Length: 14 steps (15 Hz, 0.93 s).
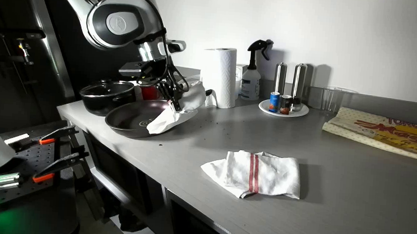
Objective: Use the towel to wipe the pan
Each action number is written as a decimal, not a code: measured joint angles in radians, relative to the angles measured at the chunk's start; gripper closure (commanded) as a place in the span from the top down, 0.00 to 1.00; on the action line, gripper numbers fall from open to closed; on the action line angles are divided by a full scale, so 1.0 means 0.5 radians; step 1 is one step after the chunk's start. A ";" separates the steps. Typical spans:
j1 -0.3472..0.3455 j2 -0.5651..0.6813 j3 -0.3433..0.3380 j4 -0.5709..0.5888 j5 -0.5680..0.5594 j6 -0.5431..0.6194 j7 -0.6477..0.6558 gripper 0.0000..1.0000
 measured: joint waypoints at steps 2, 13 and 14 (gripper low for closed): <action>0.049 0.010 -0.055 0.066 0.234 -0.099 -0.137 0.04; 0.134 0.273 -0.236 0.482 0.642 -0.547 -0.343 0.04; 0.138 0.323 -0.237 0.518 0.644 -0.568 -0.343 0.04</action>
